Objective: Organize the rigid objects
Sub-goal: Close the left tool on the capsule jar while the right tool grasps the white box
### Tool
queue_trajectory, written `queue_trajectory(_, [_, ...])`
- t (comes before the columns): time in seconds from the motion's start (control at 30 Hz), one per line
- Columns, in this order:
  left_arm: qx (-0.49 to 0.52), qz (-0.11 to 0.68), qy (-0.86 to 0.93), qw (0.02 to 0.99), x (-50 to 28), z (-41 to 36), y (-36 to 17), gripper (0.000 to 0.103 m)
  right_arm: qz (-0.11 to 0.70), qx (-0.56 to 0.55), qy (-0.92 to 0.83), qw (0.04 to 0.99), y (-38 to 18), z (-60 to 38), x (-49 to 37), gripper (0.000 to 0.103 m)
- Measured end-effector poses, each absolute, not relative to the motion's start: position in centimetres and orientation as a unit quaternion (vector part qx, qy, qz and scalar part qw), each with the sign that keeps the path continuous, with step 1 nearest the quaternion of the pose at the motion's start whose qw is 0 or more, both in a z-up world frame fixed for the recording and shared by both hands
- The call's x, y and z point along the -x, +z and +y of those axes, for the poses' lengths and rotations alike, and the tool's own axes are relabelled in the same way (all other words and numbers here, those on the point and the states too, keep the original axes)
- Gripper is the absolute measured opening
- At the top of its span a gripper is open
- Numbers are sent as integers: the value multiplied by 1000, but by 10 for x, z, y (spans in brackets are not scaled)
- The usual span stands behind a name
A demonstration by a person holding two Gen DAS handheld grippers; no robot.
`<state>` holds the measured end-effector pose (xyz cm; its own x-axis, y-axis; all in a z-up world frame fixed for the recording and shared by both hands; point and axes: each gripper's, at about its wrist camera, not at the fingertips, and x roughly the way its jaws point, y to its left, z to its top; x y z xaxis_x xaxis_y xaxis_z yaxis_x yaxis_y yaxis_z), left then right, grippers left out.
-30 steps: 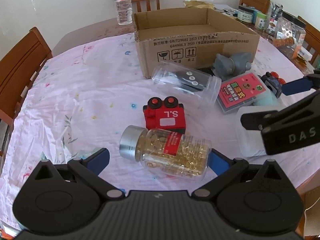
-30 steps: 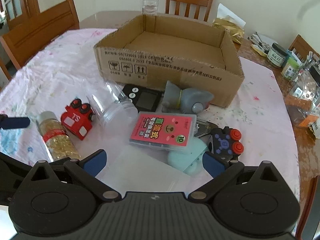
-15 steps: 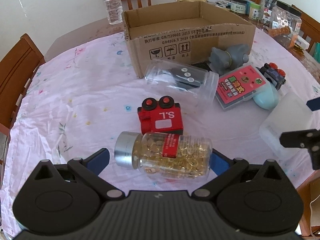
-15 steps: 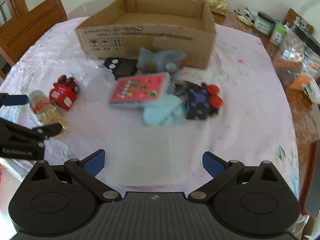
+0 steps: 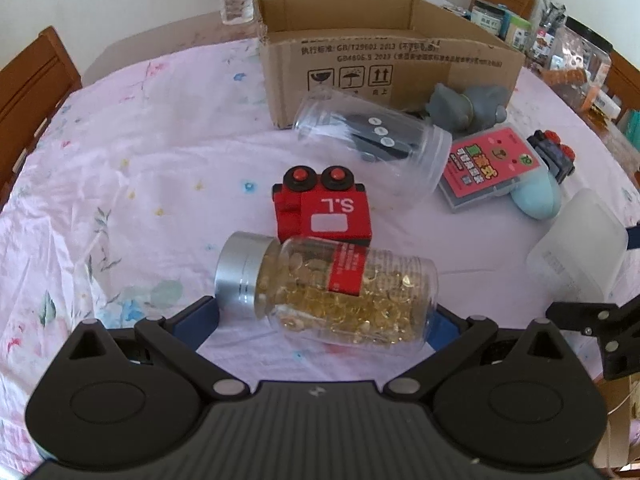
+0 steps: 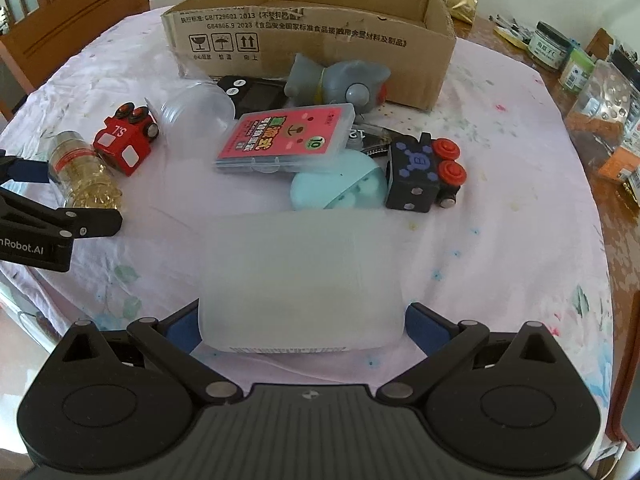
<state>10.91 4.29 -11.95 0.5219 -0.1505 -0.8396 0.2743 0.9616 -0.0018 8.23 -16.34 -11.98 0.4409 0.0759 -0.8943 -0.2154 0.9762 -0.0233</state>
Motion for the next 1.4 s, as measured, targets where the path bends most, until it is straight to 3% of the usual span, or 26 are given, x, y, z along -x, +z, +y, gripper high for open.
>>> queue_trajectory(0.47, [-70, 442, -143, 883, -104, 44, -120, 102, 470, 61, 85, 877, -125, -163, -69, 103])
queue_trajectory(1.0, [-100, 447, -180, 870, -109, 42, -106, 93, 491, 100, 93, 861, -109, -147, -83, 103])
queue_trajectory(1.13, [-108, 450, -182, 868, -109, 41, -104, 93, 496, 103, 100, 857, -107, -143, -84, 100])
queue_trajectory(1.27, [-105, 459, -186, 863, -112, 43, -102, 93, 505, 122, 92, 850, -106, -142, -88, 87])
queue_trajectory(1.4, [-96, 469, -186, 858, -115, 44, -99, 93, 514, 121, 98, 843, -106, -146, -93, 86])
